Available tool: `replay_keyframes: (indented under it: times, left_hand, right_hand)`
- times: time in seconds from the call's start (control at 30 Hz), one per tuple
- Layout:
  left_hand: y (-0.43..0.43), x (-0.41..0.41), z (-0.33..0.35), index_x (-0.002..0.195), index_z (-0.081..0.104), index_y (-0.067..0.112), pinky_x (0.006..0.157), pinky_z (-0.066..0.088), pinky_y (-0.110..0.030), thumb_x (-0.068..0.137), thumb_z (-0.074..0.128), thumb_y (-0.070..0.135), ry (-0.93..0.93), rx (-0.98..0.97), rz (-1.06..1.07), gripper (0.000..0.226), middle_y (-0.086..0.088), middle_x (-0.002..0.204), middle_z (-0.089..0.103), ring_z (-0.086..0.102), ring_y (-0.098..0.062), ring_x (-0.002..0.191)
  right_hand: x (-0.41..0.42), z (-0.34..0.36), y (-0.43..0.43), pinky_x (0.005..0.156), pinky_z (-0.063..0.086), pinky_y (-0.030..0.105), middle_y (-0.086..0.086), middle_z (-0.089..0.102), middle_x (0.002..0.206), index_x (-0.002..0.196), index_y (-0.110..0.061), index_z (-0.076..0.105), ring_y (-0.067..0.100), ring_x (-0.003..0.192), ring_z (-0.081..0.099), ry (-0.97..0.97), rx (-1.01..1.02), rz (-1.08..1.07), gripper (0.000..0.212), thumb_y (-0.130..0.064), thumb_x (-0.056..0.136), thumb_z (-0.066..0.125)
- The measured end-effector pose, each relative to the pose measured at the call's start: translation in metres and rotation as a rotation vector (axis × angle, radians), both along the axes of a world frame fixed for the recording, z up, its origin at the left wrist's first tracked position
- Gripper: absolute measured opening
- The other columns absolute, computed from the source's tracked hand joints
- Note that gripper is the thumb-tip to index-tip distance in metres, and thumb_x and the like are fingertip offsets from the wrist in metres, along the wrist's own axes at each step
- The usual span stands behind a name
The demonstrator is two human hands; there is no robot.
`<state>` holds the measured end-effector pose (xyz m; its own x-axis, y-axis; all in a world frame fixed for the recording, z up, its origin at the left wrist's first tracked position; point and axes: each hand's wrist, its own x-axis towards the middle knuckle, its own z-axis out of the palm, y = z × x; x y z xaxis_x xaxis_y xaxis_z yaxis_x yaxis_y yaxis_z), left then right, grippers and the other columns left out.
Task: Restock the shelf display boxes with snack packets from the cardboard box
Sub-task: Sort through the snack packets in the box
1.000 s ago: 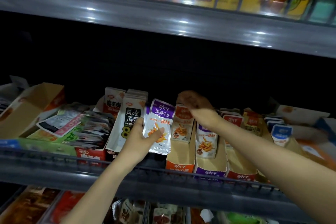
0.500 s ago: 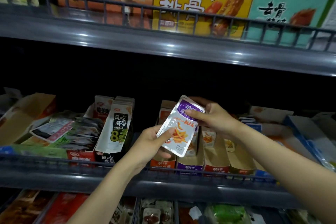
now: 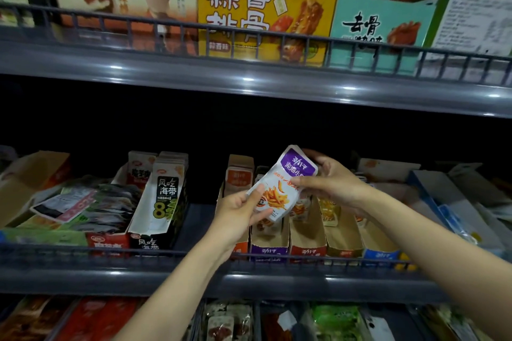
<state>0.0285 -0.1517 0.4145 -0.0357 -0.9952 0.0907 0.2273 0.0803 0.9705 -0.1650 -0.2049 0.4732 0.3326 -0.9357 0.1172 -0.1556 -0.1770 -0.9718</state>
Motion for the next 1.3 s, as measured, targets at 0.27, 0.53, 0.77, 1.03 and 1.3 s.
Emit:
replay_keyframes:
  times: [0.27, 0.53, 0.77, 1.03, 1.3]
  left_hand:
    - [-0.015, 0.001, -0.012, 0.128, 0.054, 0.021, 0.072, 0.055, -0.019, 0.092, 0.054, 0.032, -0.318, -0.104, 0.126, 0.038, 0.001, 0.119, 0.065, 0.063, -0.004, 0.100]
    - [-0.020, 0.012, -0.044, 0.150, 0.012, 0.031, 0.112, 0.027, -0.031, 0.092, 0.055, 0.038, -0.837, -0.125, 0.036, 0.073, 0.010, 0.154, 0.022, 0.025, -0.011, 0.141]
    - [-0.023, 0.011, -0.050, 0.149, 0.013, 0.033, 0.097, 0.028, -0.013, 0.093, 0.057, 0.026, -0.819, -0.088, -0.038, 0.072, 0.018, 0.141, 0.037, 0.035, -0.001, 0.129]
    - [-0.027, 0.013, -0.057, 0.150, 0.017, 0.034, 0.099, 0.039, -0.018, 0.093, 0.059, 0.021, -0.801, -0.056, -0.036, 0.072, 0.018, 0.140, 0.041, 0.044, 0.002, 0.116]
    - [-0.029, 0.011, -0.058, 0.149, 0.017, 0.035, 0.095, 0.042, -0.022, 0.093, 0.059, 0.025, -0.819, -0.063, -0.009, 0.071, 0.016, 0.141, 0.043, 0.047, -0.003, 0.114]
  right_hand:
    - [-0.007, 0.002, -0.004, 0.070, 0.056, 0.017, -0.005, 0.064, 0.102, 0.126, -0.027, 0.045, 0.006, 0.092, 0.064, 0.118, -0.142, -0.058, 0.059, -0.001, 0.079, 0.069]
    - [0.012, -0.020, -0.027, 0.069, 0.054, 0.013, -0.006, 0.056, 0.110, 0.137, -0.022, 0.039, 0.006, 0.096, 0.060, 0.312, -0.230, -0.020, 0.064, 0.000, 0.083, 0.066]
    - [0.034, -0.049, -0.049, 0.088, 0.053, 0.028, -0.002, 0.059, 0.121, 0.136, -0.022, 0.044, 0.012, 0.110, 0.058, 0.689, -0.377, -0.042, 0.055, -0.014, 0.086, 0.066]
    - [0.038, -0.075, -0.051, 0.102, 0.039, 0.029, 0.001, 0.054, 0.131, 0.140, -0.022, 0.040, 0.016, 0.123, 0.048, 0.915, -0.582, -0.103, 0.061, -0.028, 0.085, 0.067]
    - [0.041, -0.075, -0.044, 0.111, 0.028, 0.032, 0.001, 0.044, 0.142, 0.148, -0.024, 0.025, 0.017, 0.134, 0.038, 1.018, -0.584, -0.072, 0.080, -0.027, 0.082, 0.071]
